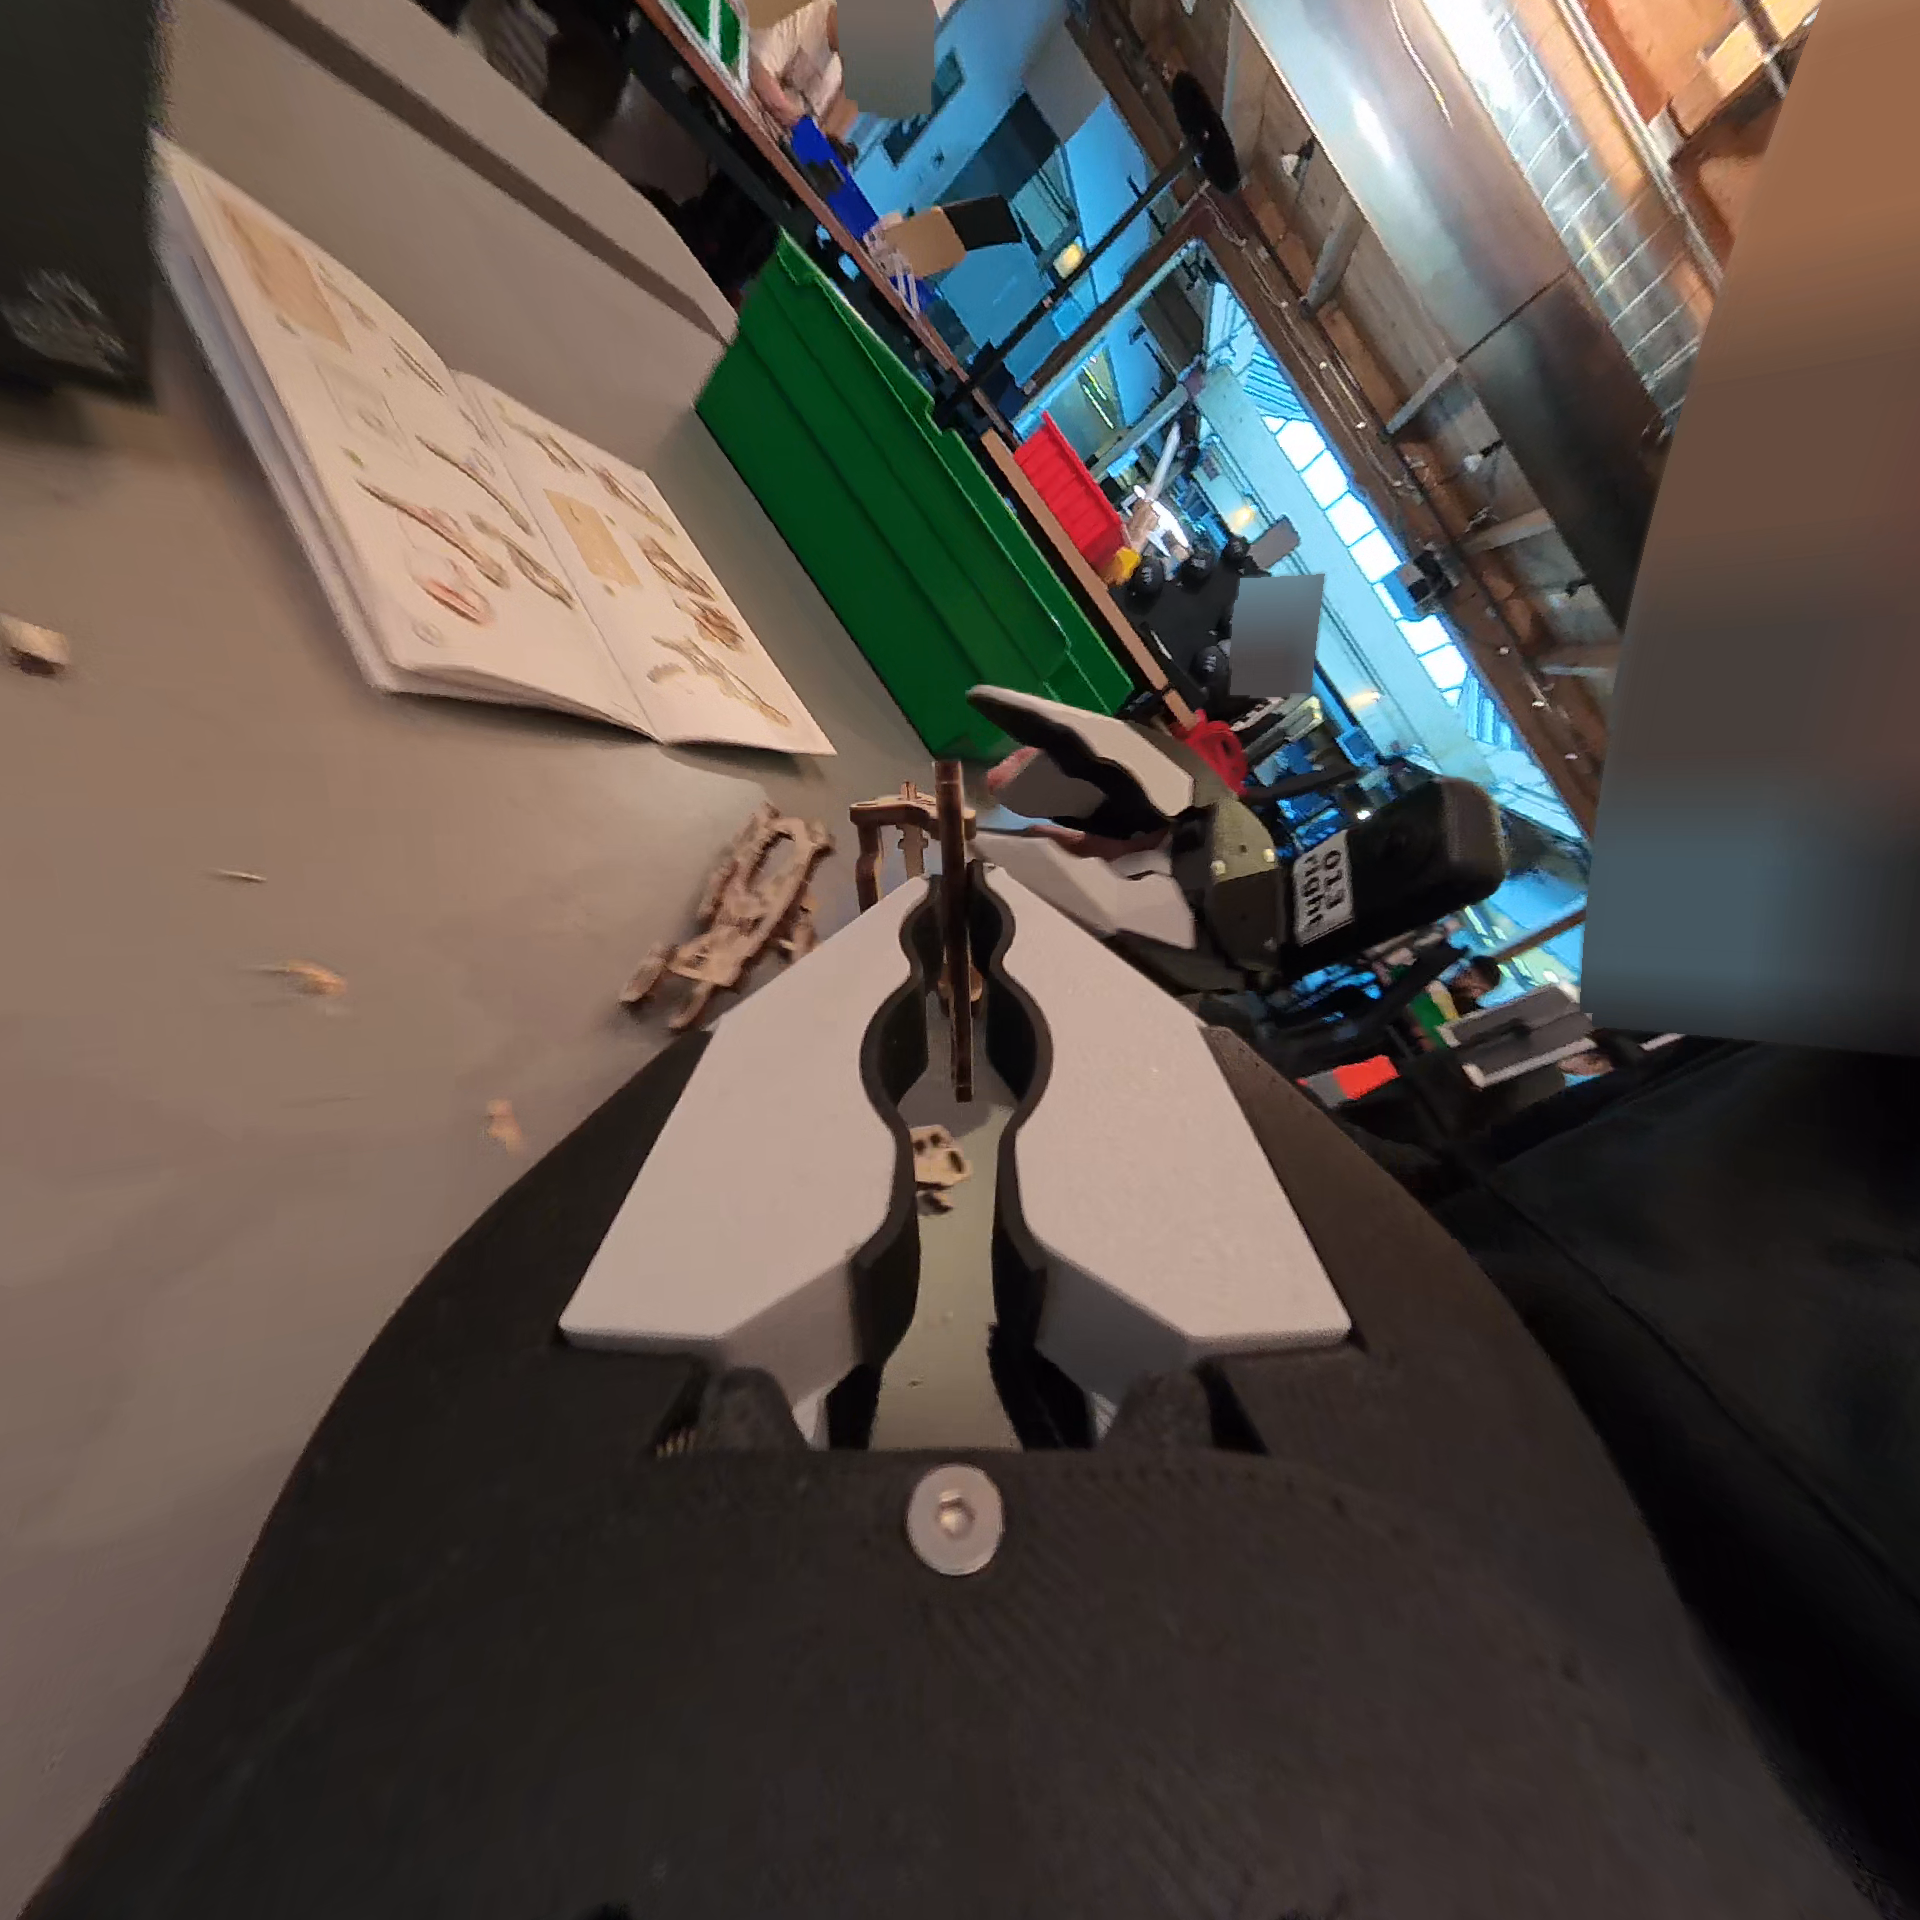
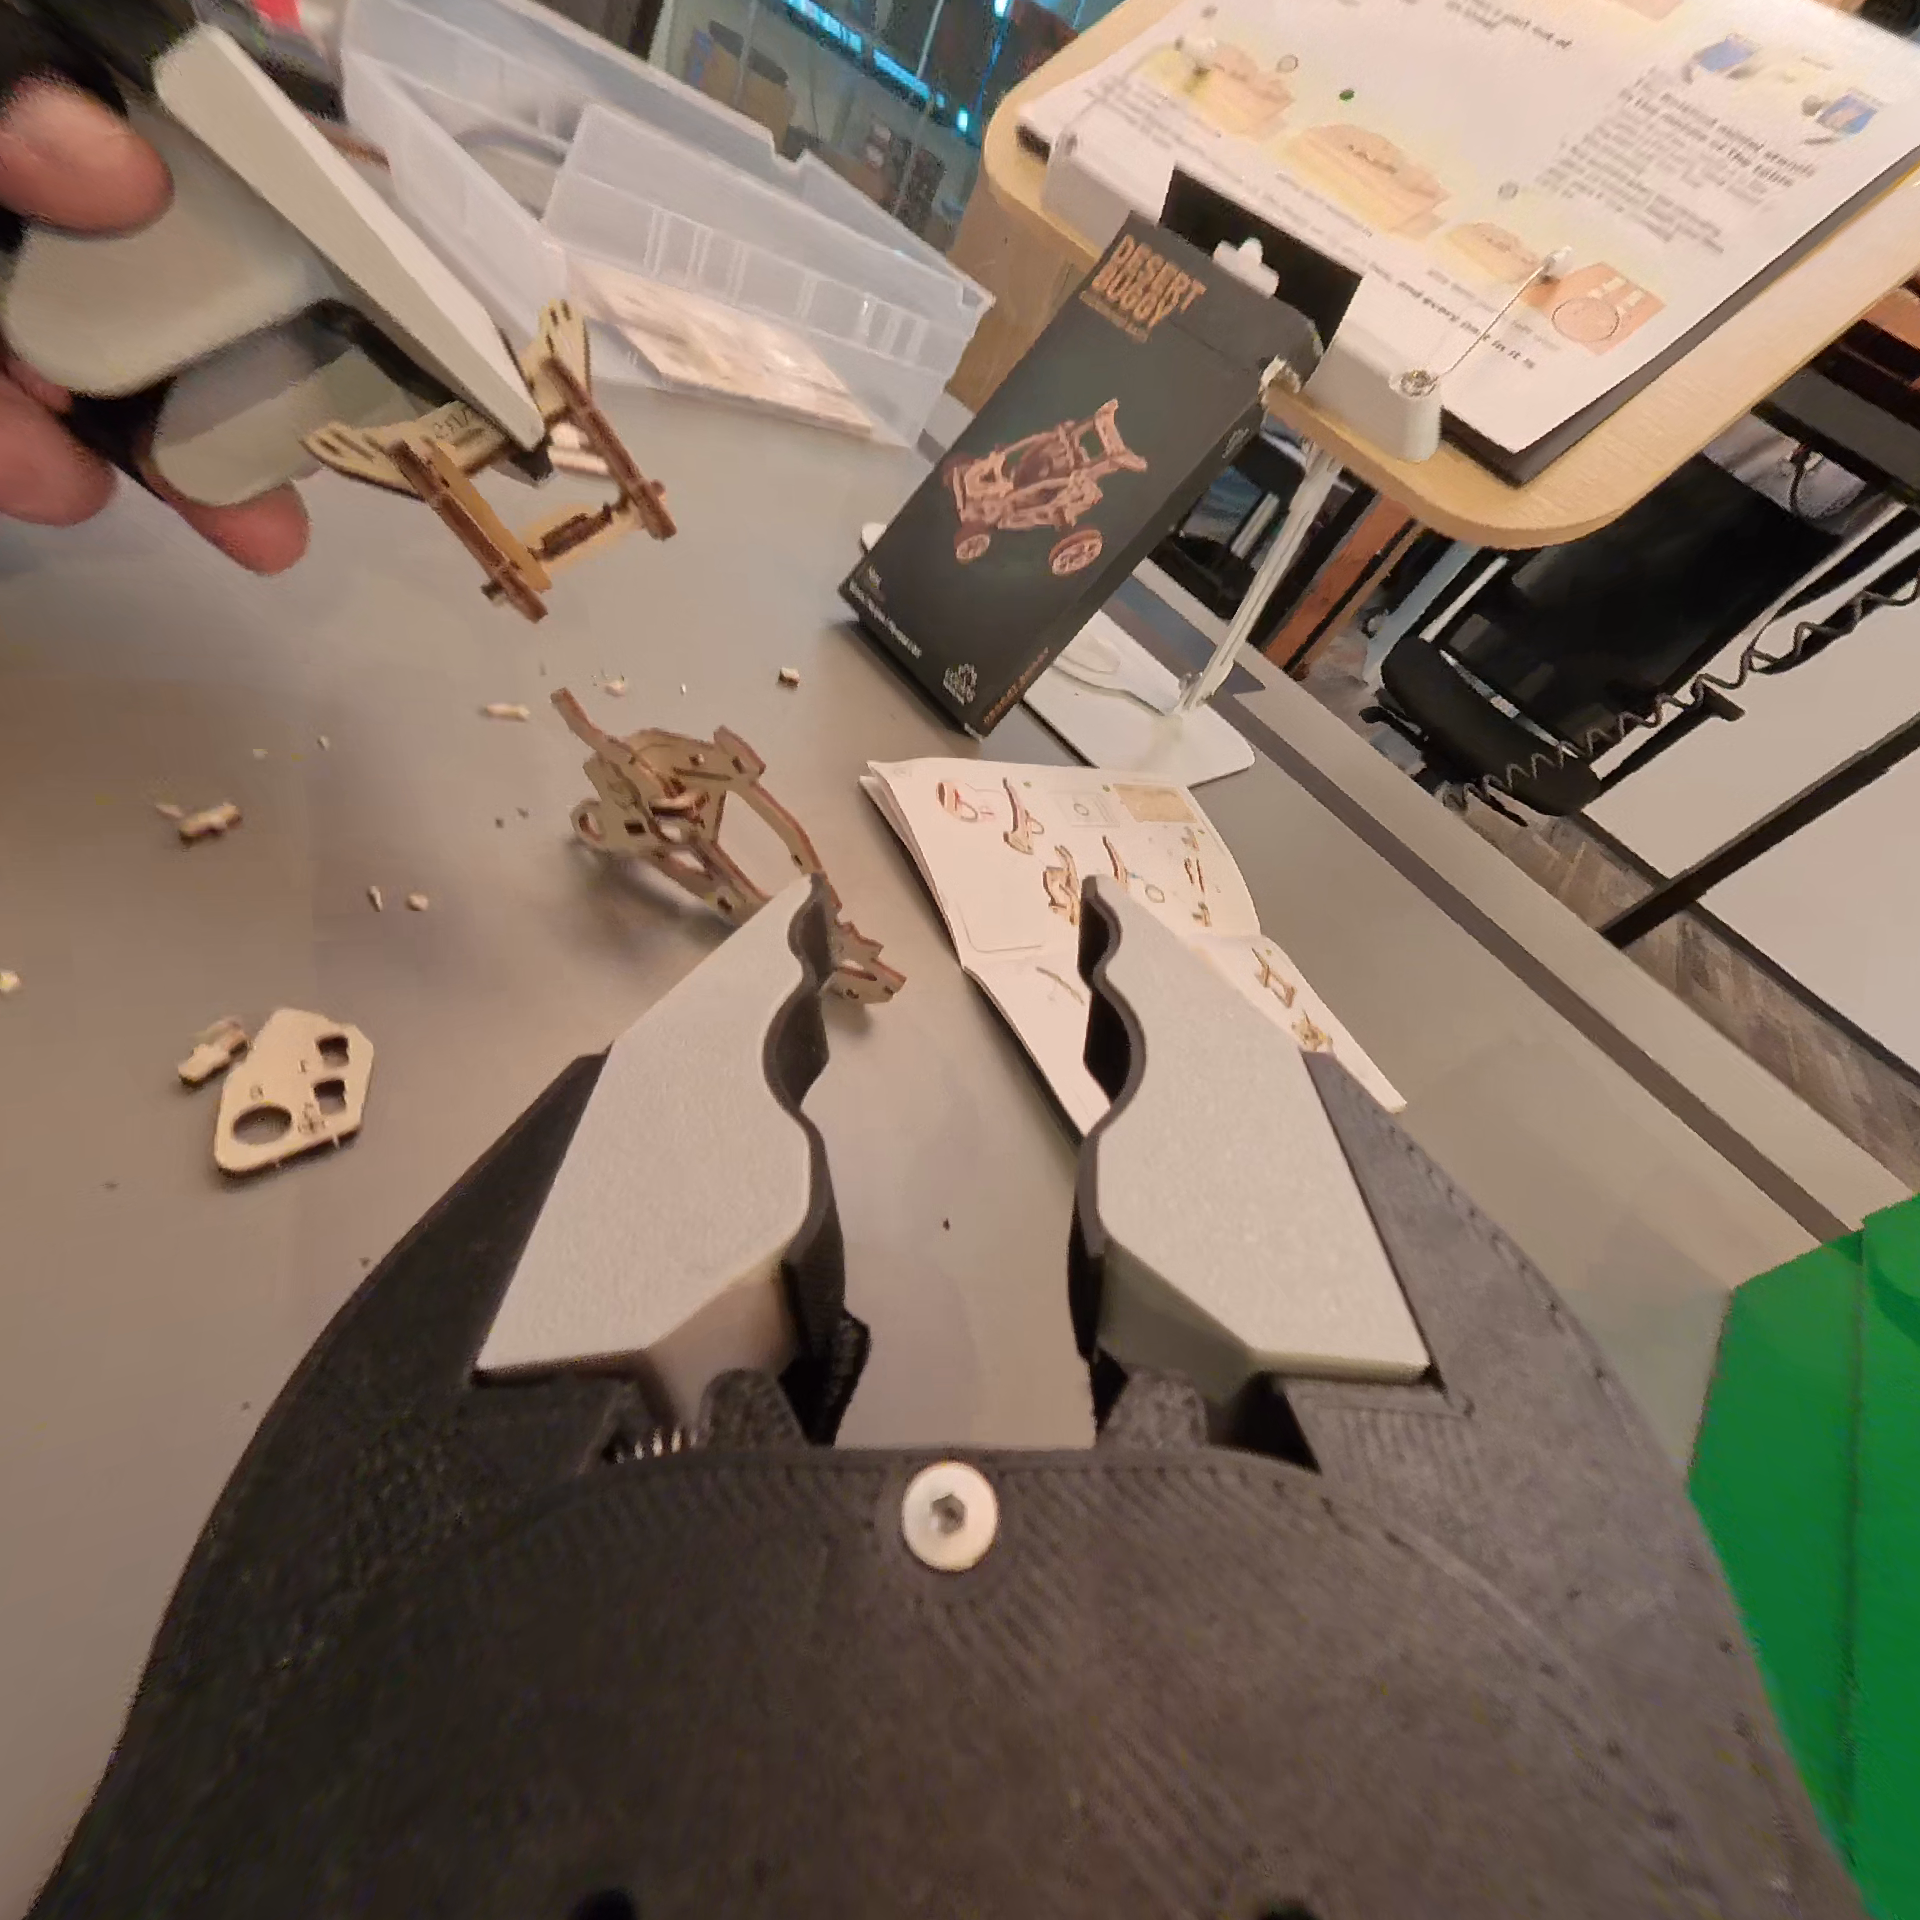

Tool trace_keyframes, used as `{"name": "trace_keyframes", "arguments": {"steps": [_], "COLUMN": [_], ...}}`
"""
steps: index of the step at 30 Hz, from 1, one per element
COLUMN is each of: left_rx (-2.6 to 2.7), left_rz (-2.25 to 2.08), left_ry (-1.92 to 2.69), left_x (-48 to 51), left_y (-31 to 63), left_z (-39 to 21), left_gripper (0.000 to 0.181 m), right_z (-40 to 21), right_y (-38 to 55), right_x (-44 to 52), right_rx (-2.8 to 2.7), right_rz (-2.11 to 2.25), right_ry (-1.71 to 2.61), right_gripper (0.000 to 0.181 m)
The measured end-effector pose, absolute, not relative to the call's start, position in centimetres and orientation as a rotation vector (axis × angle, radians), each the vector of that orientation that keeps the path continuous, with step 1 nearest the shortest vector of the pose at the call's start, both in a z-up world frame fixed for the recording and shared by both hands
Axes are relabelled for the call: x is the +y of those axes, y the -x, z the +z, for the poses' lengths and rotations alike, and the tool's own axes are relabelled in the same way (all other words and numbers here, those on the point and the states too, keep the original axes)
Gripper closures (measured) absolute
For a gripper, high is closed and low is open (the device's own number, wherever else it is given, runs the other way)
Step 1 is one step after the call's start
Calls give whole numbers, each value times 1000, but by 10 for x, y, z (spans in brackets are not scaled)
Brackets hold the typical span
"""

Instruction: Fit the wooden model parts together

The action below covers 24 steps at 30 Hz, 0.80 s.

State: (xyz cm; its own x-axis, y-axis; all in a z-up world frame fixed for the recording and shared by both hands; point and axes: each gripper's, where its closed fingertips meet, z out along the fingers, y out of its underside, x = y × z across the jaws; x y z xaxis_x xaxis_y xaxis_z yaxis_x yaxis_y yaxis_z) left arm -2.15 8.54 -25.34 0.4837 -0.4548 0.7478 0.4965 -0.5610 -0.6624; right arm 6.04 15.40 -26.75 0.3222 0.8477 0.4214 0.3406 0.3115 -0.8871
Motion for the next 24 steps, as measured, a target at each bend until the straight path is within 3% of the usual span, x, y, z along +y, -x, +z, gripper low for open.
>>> {"name": "trace_keyframes", "arguments": {"steps": [7, 14, 24], "left_rx": [-55, -60, -64], "left_rz": [-1275, -1321, -1376], "left_ry": [1718, 1683, 1662], "left_x": [79, 80, 77], "left_y": [37, 40, 41], "left_z": [-258, -256, -255], "left_gripper": [181, 181, 181], "right_z": [-203, -126, -137], "right_y": [-65, -87, -69], "right_x": [200, 302, 343], "right_rx": [-1088, -635, -484], "right_rz": [508, 826, 1104], "right_ry": [1210, 1233, 1151], "right_gripper": [134, 124, 116]}}
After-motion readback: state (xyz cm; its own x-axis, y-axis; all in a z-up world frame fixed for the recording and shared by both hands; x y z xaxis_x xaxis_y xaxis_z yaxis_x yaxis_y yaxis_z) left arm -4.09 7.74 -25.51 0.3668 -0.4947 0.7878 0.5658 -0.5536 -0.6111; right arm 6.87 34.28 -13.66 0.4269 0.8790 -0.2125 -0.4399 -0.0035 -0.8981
